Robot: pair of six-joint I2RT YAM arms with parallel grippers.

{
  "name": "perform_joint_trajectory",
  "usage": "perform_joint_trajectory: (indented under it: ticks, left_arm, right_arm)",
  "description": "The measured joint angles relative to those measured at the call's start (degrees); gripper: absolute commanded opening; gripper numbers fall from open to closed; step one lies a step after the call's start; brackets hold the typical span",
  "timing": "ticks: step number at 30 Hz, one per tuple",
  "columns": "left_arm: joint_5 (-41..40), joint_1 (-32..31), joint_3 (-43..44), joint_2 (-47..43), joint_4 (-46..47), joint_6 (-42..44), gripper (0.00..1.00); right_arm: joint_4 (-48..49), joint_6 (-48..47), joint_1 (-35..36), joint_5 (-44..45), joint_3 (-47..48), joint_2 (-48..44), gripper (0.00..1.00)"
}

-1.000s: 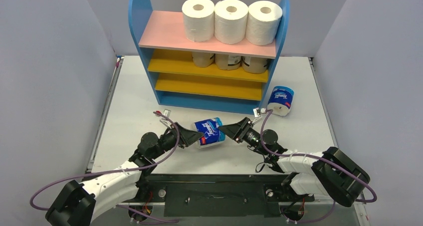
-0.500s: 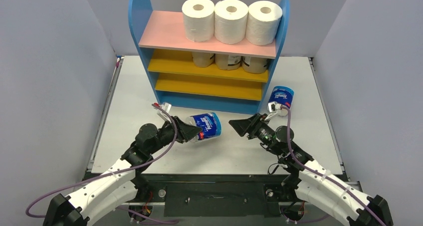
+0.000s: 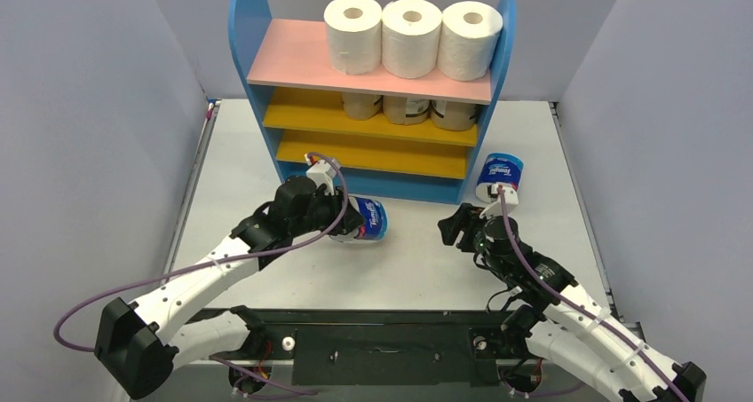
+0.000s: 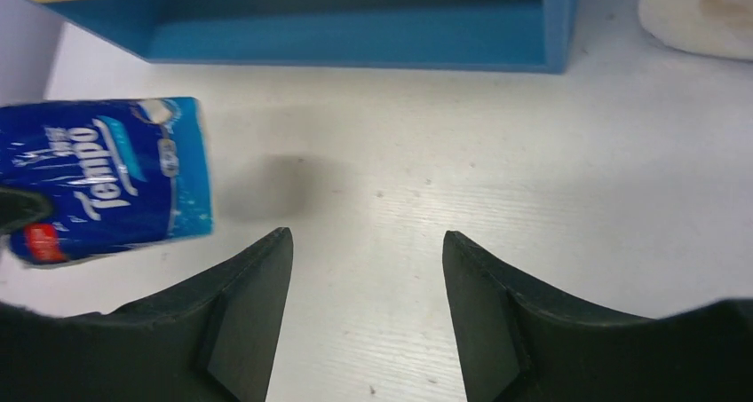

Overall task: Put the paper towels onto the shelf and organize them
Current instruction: Adjust the paper towel at the center of the board, then pick up the paper towel from the center of the board.

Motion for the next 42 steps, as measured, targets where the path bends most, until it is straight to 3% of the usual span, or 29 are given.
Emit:
perform_joint_trajectory:
  ticks: [9,18,26,34,42]
  left_arm:
    - [-6.25,-7.63,12.94,10.75,-12.41,8.55,0.36]
    - [-9.33,-17.31,17.62,22.6,-15.58,13.38,0.39]
    - [-12.7,-21.64,20.59,26.82,-17.2,15.02,0.55]
    - [-15.45,-24.48,22.62,27.43,-17.31,15.98,0.8]
    - [-19.39,-24.5,22.62,20.09,-18.45,14.34,0.95]
  right_arm:
    - [-5.6,-1.27,0.0,5.55,-0.17,1.57,0.56]
    - [-6.34,-1.77,0.07,6.8,-0.57,1.2,0.55]
    - [-6.62,-1.7,0.07,6.91,-1.29,0.76,0.55]
    - [-6.67,-1.49,0.26,7.04,-1.7,0.66,0.55]
    - [-6.08,-2.58,1.2,6.25,-1.77,-1.88,0.57]
